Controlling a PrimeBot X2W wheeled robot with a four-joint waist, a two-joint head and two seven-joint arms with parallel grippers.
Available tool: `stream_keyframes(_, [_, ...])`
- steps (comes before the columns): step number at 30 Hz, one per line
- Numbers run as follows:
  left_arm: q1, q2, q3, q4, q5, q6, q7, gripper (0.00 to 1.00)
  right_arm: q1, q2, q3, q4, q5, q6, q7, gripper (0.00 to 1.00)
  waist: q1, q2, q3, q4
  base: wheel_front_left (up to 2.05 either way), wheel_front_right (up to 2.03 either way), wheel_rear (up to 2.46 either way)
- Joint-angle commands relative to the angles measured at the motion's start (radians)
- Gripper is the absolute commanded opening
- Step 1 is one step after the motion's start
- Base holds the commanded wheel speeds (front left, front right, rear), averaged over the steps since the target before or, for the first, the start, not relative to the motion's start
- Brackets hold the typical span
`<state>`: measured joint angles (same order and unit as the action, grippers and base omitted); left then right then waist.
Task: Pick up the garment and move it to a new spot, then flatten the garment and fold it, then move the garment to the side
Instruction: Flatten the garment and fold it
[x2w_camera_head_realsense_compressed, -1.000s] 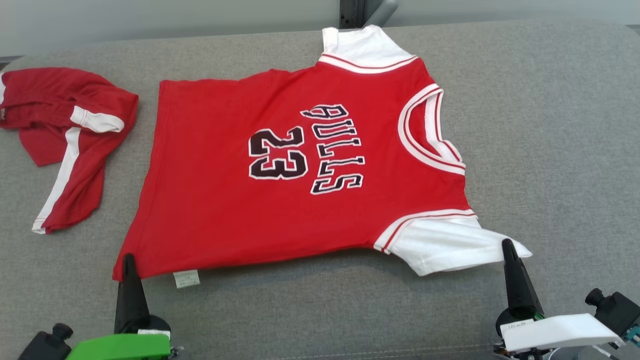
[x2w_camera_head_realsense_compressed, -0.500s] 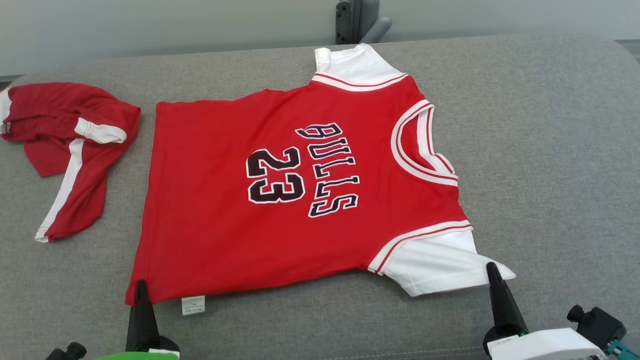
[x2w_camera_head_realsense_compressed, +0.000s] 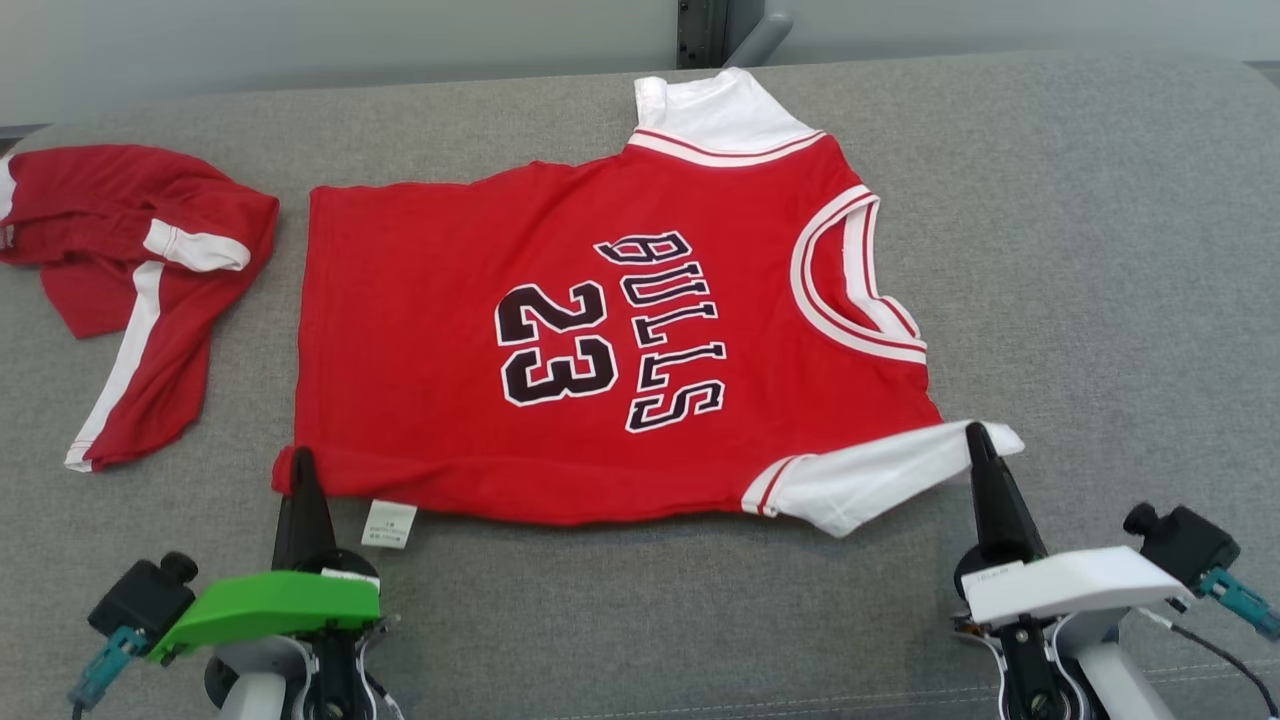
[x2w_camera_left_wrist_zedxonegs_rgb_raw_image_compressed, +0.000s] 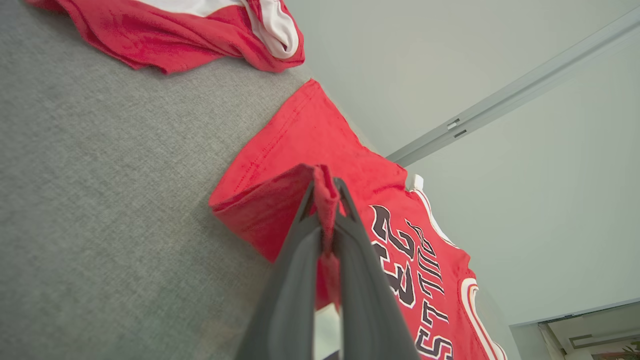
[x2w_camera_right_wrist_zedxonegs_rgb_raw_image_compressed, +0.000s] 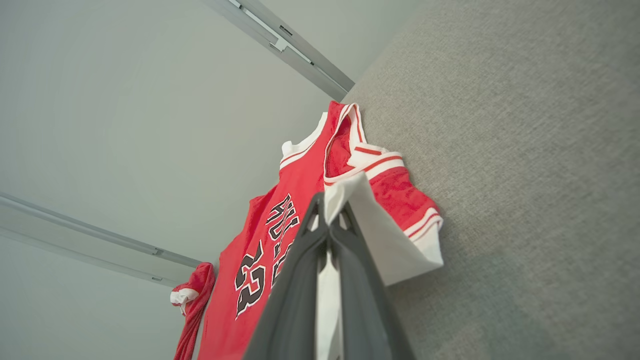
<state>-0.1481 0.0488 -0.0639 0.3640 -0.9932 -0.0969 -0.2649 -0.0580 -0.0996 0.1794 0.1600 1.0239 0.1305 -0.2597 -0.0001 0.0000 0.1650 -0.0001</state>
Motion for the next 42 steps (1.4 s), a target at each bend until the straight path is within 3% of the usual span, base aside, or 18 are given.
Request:
stream_keyframes(1, [-0.042,0.003,-0.003,0.023,0.008,0.000,0.000,0.00,-0.039,-0.001,-0.002,0.017,-0.013,0.000,0.001,0.00,0.0001,0.0000,0.020,0.000,0.00,0.00,0.00])
stream_keyframes(10, [-0.221,0.004,0.023,0.189,0.038,0.031,0.000,0.00,-0.261,0.018,-0.005,0.182,-0.054,0.000,0.003,0.00,0.0001,0.0000,0.085,0.001,0.00,0.00,0.00])
stream_keyframes(23, [-0.384,0.004,0.018,0.332,0.068,0.016,0.000,0.00,-0.464,0.041,-0.033,0.383,-0.073,0.000,-0.005,0.00,0.0001,0.0000,0.141,0.012,0.00,0.00,0.00])
stream_keyframes(24, [-0.389,0.004,0.017,0.343,0.061,0.016,0.000,0.10,-0.474,0.044,-0.030,0.396,-0.070,0.000,-0.005,0.21,0.0001,0.0000,0.142,0.011,0.00,0.00,0.00])
stream_keyframes(25, [-0.389,0.004,0.017,0.343,0.061,0.016,0.000,0.10,-0.474,0.044,-0.030,0.396,-0.070,0.000,-0.005,0.21,0.0001,0.0000,0.142,0.011,0.00,0.00,0.00])
stream_keyframes(26, [-0.396,0.004,0.016,0.349,0.068,0.018,0.000,0.26,-0.486,0.045,-0.030,0.408,-0.070,0.000,-0.005,0.35,0.0001,0.0000,0.143,0.011,0.00,0.00,0.00])
stream_keyframes(27, [-0.404,0.004,0.018,0.354,0.075,0.019,0.000,0.49,-0.498,0.044,-0.028,0.414,-0.076,0.000,-0.005,0.65,0.0001,0.0000,0.143,0.012,0.00,0.00,0.00])
stream_keyframes(28, [-0.409,0.004,0.020,0.358,0.079,0.019,0.000,1.00,-0.507,0.045,-0.022,0.422,-0.078,0.000,-0.005,1.00,0.0001,0.0000,0.143,0.012,0.00,0.00,0.00])
stream_keyframes(38, [-0.392,0.004,0.039,0.344,0.098,-0.001,0.000,1.00,-0.564,0.048,0.004,0.404,-0.081,0.000,-0.006,1.00,0.0001,0.0000,0.139,0.017,0.00,0.00,0.00])
stream_keyframes(42, [-0.346,0.004,0.047,0.315,0.110,-0.009,0.000,1.00,-0.541,0.035,-0.041,0.365,-0.155,0.000,-0.006,1.00,0.0001,0.0000,0.127,0.021,0.00,0.00,0.00])
